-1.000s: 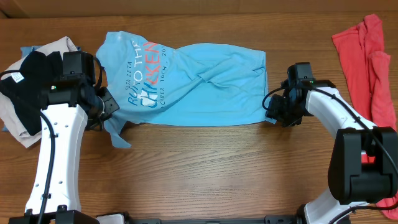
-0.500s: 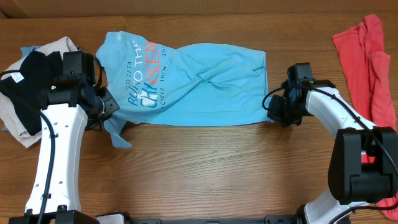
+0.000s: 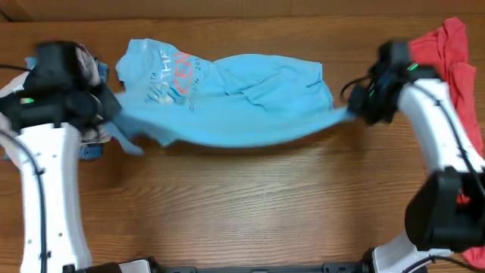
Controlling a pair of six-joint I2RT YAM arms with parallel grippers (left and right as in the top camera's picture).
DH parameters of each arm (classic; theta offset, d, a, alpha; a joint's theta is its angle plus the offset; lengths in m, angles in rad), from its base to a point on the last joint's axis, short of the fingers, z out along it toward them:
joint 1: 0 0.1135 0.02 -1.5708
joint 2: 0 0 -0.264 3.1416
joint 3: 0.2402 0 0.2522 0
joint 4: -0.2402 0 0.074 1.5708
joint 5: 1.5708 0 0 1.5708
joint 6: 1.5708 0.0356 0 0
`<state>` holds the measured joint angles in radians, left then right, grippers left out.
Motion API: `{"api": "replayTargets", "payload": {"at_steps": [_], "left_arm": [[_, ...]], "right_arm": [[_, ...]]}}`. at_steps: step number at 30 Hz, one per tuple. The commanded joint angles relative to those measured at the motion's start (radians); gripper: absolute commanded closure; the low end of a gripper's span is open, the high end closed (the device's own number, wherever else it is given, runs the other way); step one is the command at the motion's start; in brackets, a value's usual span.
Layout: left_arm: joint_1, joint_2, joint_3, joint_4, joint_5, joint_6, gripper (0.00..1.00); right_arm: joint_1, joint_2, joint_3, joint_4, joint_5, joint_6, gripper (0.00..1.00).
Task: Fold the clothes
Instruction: 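Lift the shirt with both grippers and swing it forward to flatten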
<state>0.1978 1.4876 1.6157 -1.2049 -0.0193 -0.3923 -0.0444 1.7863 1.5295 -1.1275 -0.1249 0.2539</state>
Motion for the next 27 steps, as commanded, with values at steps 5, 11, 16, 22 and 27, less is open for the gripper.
{"api": "replayTargets", "payload": {"at_steps": [5,11,16,22,27], "left_arm": [[0.160,-0.011,0.367,-0.060,0.311,0.111,0.96],[0.315,-0.011,0.621,-0.181,0.399,0.127,0.96],[0.426,-0.019,0.750,-0.232,0.566,0.127,0.96],[0.439,-0.039,0.765,-0.234,0.623,0.127,0.96],[0.435,-0.013,0.762,-0.228,0.624,0.123,0.96]], "right_arm": [[-0.013,-0.171,0.503,-0.226,0.054,-0.095,0.96],[-0.013,-0.214,0.811,-0.370,0.095,-0.095,0.96],[-0.013,-0.267,0.983,-0.388,0.117,-0.094,0.96],[-0.013,-0.308,1.054,-0.369,0.170,-0.094,0.96],[-0.013,-0.246,1.041,-0.361,0.169,-0.094,0.96]]}}
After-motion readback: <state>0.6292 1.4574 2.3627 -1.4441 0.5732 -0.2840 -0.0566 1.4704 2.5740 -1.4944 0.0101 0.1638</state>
